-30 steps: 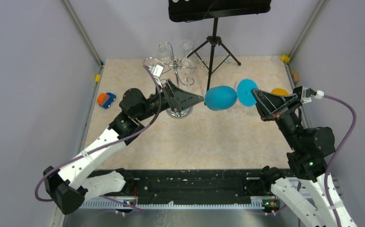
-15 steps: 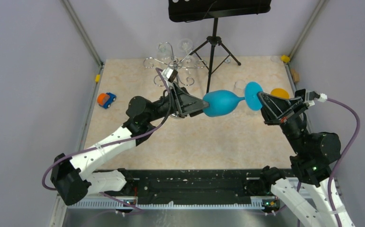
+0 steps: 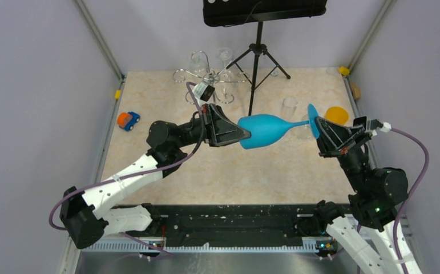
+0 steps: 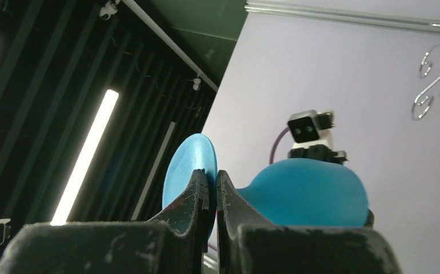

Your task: Take the wine glass off the wine glass rack

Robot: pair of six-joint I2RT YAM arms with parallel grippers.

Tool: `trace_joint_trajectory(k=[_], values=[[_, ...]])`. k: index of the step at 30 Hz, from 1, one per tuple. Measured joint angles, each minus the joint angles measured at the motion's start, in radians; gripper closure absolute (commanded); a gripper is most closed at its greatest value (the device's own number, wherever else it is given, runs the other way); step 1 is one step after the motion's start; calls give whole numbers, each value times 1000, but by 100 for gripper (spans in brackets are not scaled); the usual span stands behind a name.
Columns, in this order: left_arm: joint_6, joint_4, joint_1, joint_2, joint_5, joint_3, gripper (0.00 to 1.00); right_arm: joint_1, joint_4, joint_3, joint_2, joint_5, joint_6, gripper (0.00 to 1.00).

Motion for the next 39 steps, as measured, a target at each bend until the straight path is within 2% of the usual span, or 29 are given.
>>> trace_joint_trajectory(k=[1, 2, 3, 4, 5, 6, 8, 11, 16, 21, 24, 32, 39], values=[[2, 12, -3, -5, -2, 0, 100, 0, -18, 0, -4, 1, -2, 98], [10, 18, -5, -13, -2, 0, 100, 0, -29, 0, -7, 0, -3, 87], [23, 17, -8, -23, -3, 0, 100, 0, -40, 1, -9, -3, -8, 67], [42, 8, -11, -34, -5, 0, 100, 1, -56, 6, -11, -8, -21, 54], [64, -4, -13, -41, -8, 1, 100, 2, -93, 20, -11, -4, -55, 44], [93, -27, -15, -50, -10, 4, 100, 1, -129, 31, -11, 2, -74, 38], [164, -106, -18, -70, -24, 14, 100, 0, -242, 74, -10, 31, -153, 33], [314, -298, -21, -93, -65, 68, 100, 0, -409, 150, -14, 98, -280, 31], [571, -653, -23, -81, -175, 211, 100, 0, -689, 248, -61, 307, -483, 31], [772, -969, -65, 41, -325, 381, 100, 0, -893, 283, -82, 476, -642, 41], [855, -1110, -133, 136, -434, 449, 100, 0, -986, 294, -78, 540, -710, 45], [1020, -1472, -276, 504, -740, 748, 100, 0, -1110, 344, -73, 615, -814, 46], [1102, -1687, -325, 741, -787, 989, 100, 0, -1152, 362, -74, 634, -843, 46]])
